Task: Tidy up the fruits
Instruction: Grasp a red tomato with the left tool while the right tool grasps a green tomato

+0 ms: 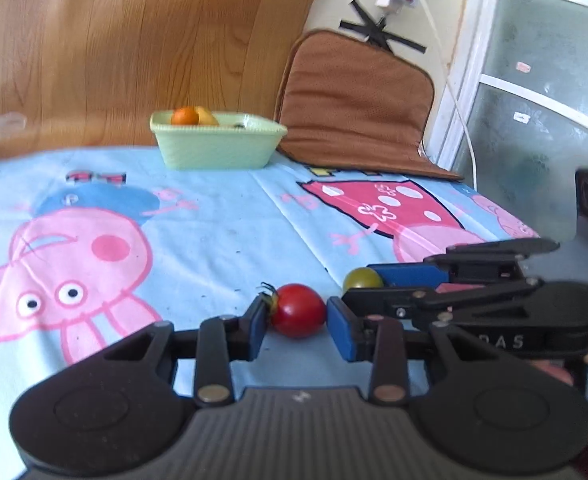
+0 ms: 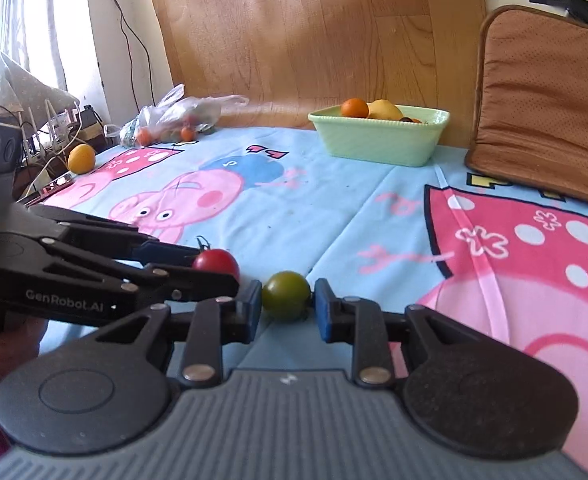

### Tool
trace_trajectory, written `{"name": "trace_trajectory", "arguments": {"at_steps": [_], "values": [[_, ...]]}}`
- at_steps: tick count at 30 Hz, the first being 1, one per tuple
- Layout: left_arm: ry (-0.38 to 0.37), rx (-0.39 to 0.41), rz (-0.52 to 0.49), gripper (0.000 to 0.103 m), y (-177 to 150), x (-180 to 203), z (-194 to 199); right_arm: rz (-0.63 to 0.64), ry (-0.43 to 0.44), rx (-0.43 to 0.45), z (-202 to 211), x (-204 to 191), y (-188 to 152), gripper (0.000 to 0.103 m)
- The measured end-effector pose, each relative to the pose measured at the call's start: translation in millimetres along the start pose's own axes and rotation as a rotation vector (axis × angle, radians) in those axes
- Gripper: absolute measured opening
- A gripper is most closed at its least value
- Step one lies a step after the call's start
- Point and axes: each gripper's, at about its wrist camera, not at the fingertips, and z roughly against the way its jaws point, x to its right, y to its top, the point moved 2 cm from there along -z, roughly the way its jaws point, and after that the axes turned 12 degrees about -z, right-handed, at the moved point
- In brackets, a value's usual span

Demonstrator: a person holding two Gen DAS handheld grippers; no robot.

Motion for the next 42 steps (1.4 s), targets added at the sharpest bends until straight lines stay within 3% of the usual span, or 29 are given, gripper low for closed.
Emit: {"name": "trace_trajectory", "arguments": {"at_steps": [14, 25, 39, 42], "values": [[0.031, -0.003, -0.010, 0.035, 0.9, 1.5, 1.1, 0.030, -0.057, 0.016, 4.7, -8.7, -9.5, 0.034], [0.039, 0.001, 0.011, 0.043, 0.1, -2.9, 1.8, 0.036, -0.072, 0.019, 5.4, -11.3, -11.7, 0.035], [0.040, 0.005, 0.013, 0.036, 0.8, -2.5, 1.9, 0.066, -0.087, 0.019, 5.3, -15.6, -13.5, 0.038], [0.042, 0.007, 0.009, 0.035, 0.8, -2.1, 2.3, 0.075, -0.091, 0.024, 5.5, -17.1, -13.9, 0.030]]}}
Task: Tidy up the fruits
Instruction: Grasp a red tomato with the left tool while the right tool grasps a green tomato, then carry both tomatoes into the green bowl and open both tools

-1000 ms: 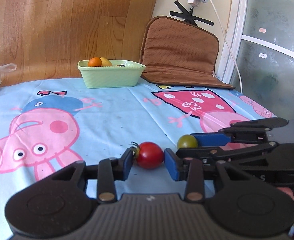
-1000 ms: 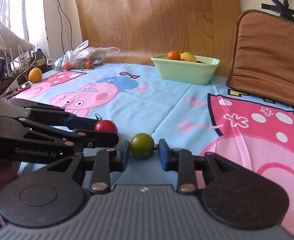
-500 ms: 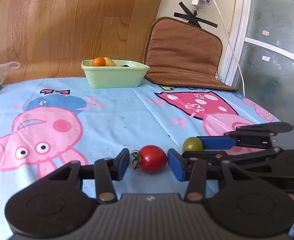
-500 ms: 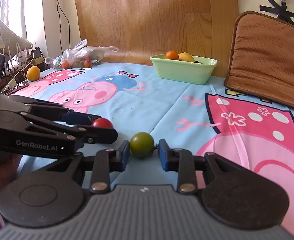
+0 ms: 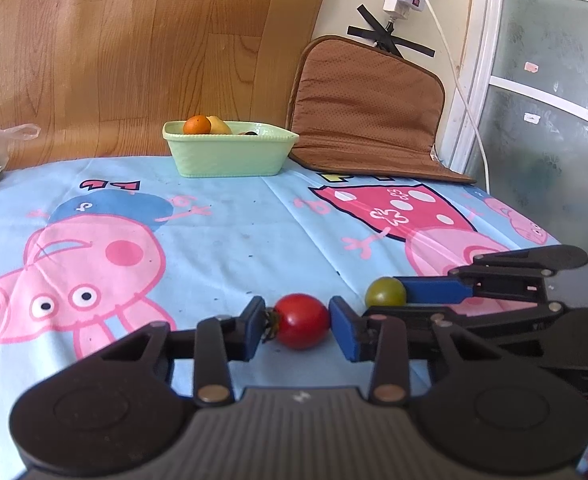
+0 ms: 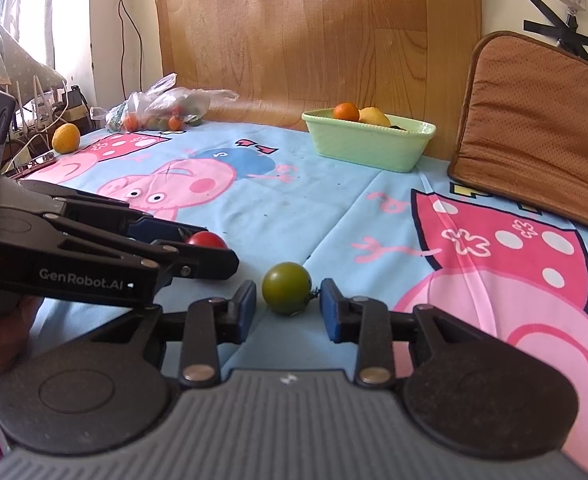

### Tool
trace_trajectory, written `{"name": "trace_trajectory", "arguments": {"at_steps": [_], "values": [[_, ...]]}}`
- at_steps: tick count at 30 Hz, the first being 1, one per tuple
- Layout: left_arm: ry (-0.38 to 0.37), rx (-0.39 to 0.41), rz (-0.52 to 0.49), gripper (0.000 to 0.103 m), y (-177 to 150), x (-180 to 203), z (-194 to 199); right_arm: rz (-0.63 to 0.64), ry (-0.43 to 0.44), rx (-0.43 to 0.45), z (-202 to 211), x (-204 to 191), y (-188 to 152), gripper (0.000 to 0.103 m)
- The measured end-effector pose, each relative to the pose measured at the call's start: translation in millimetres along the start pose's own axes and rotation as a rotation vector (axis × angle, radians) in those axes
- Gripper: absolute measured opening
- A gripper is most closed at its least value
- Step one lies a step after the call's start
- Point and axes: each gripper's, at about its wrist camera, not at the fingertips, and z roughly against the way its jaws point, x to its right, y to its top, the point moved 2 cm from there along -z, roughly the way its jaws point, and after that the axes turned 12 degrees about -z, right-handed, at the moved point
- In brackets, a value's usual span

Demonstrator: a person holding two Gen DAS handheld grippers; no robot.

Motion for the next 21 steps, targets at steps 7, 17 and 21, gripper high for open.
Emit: {"name": "trace_trajectory", "arguments": {"at_steps": [7, 17, 21], "values": [[-0.072, -0.011, 0.035, 0.035, 9.9, -6.3, -0.9, -0.069, 0.033, 0.001, -0.2, 11.7, 6.1, 0.030], [-0.029, 0.056, 0.044, 0.035, 132.5, -74.6, -71.8, -0.140, 0.023, 0.150, -62.1, 51.5, 119.9, 0.030], [0.015, 0.026, 0.100, 0.036, 154.4, -113.1, -124.8, -0.173, -0.008, 0.155, -114.1, 70.8, 151.7, 0.031]]}}
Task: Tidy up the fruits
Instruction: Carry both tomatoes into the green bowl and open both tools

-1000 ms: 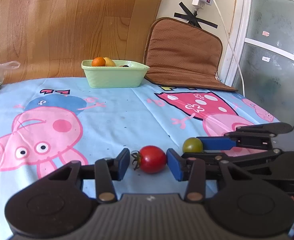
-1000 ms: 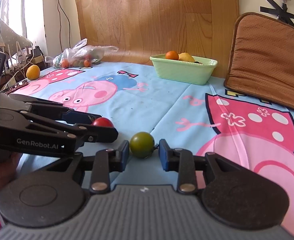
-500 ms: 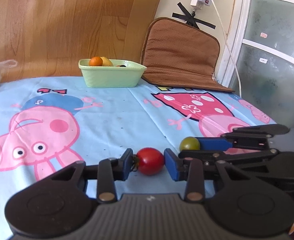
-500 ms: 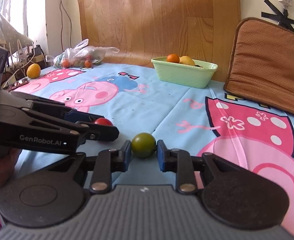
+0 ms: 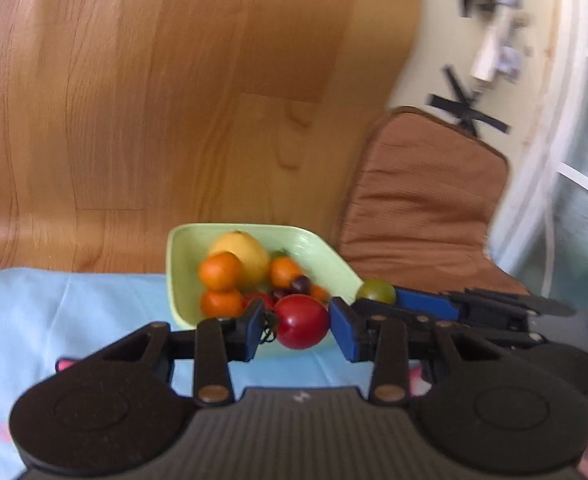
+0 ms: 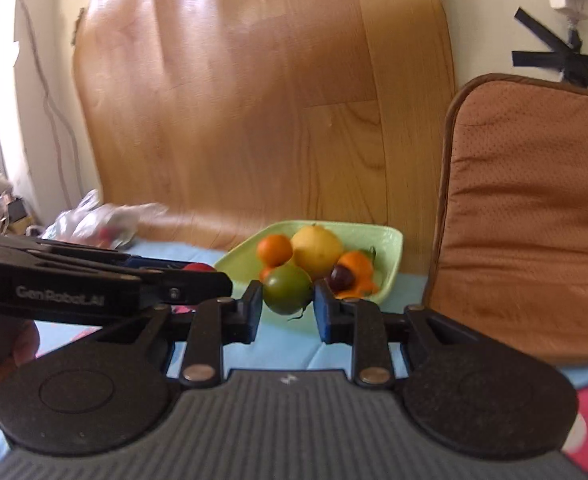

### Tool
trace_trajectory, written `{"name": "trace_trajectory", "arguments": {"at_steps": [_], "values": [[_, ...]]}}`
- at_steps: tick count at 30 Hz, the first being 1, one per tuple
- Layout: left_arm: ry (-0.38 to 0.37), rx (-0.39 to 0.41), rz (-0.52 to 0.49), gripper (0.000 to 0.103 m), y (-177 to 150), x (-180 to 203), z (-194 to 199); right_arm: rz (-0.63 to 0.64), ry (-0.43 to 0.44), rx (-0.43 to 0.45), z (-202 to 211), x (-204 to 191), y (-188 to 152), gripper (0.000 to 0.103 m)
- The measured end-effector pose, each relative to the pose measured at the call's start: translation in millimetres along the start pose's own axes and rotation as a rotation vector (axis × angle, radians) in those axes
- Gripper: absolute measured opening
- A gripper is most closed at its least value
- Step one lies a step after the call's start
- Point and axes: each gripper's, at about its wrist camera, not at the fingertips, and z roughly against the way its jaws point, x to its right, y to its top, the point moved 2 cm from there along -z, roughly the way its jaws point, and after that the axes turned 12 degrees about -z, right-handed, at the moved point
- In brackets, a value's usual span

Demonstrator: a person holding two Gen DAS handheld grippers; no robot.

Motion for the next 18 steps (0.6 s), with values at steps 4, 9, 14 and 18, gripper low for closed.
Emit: {"name": "trace_trajectory", "arguments": {"at_steps": [4, 9, 14, 18], "values": [[0.032, -0.044, 0.043, 0.035, 0.1, -22.9, -39.8, -0.028, -0.014, -0.033, -45.3, 16.0, 4.2, 0.032], [0.032, -0.053, 0.062, 0.042, -9.7, -29.5, -49.5, -0.086, -0.006, -0.055, -59.2, 27.3, 0.6, 0.038], [0.050, -0.031, 0.078, 0.046, -12.8, -29.7, -30.1, -0.105, -0.016, 0.024, -35.2, 30.4, 10.7, 0.052], [0.059, 0.012, 0.098, 0.046, -19.5, -22.3, 9.1, -0.166, 0.002, 0.066, 5.3, 34.5, 9.9, 0.051]]}}
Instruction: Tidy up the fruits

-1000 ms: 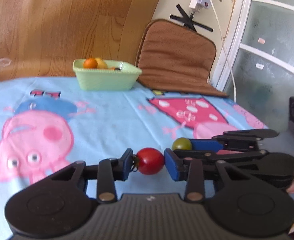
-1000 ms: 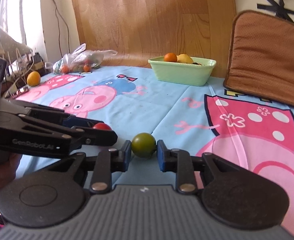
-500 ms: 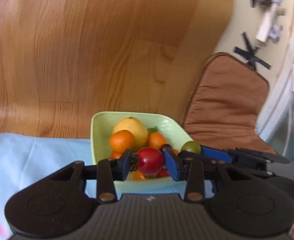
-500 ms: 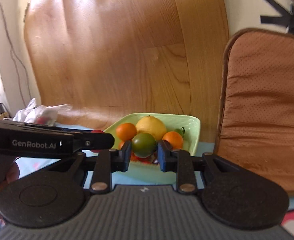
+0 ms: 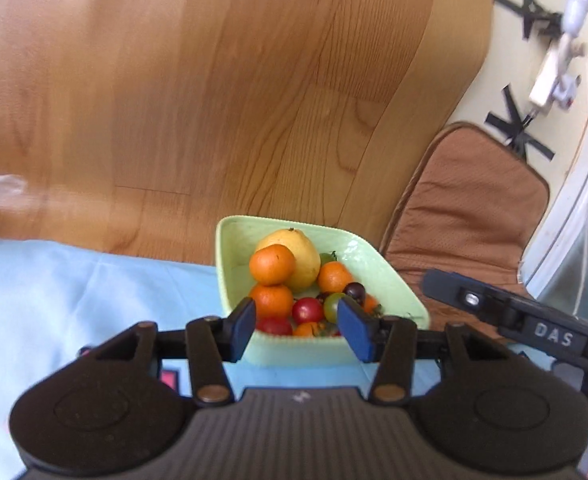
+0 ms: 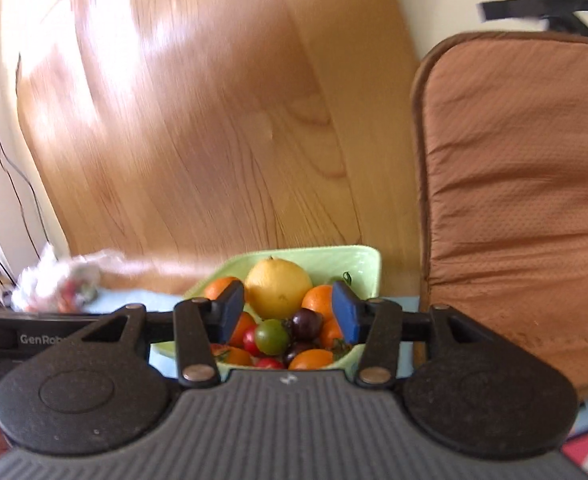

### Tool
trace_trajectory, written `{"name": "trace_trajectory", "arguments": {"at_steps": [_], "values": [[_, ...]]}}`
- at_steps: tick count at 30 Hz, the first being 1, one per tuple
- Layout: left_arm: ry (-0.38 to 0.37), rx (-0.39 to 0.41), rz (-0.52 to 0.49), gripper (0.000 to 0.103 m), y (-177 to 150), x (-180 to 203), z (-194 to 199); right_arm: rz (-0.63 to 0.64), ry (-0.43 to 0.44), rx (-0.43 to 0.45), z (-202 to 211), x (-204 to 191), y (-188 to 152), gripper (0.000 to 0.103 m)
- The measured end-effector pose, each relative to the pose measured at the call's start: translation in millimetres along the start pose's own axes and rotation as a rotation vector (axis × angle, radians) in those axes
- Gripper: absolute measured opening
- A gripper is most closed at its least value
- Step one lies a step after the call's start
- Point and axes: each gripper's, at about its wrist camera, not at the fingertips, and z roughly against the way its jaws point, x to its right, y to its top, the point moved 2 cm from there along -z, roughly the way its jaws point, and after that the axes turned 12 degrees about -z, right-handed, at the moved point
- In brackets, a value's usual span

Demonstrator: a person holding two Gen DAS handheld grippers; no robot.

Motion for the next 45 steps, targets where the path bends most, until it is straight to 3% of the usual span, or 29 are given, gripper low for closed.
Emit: {"name": "trace_trajectory", "arguments": {"at_steps": [9, 17, 21, 25, 32, 39, 45], "values": [[0.116, 0.004, -0.045, 0.054, -64.7, 49.1, 83.7, -0.060, -0.039, -0.058, 89.9, 2.6, -59.0, 0.060], [0.174, -0.019, -0.088, 0.063, -105.7, 86.8, 122.8, -0.059, -0.064, -0.158, 125.5, -9.2, -120.8, 0.060], [0.225, 0.006, -0.134, 0.093, -115.8, 105.1, 137.4, -0.043, -0.082, -0.109, 139.7, -14.2, -127.9, 0.063], [0.265, 0.030, -0.173, 0.102, -123.0, 118.6, 147.3, -0.065, -0.102, -0.090, 141.4, -10.5, -128.7, 0.066], [0.254, -0.025, -0.145, 0.103, -128.7, 118.9, 147.6, -0.058, -0.104, -0.097, 144.2, -9.3, -131.1, 0.066], [0.330, -0.077, -0.165, 0.103, -130.5, 116.5, 138.4, -0.046, -0.099, -0.101, 143.0, -10.2, -132.2, 0.066], [0.399, -0.069, -0.179, 0.103, -128.2, 114.3, 139.5, -0.055, -0.098, -0.108, 141.6, -7.9, -131.8, 0.066]]}}
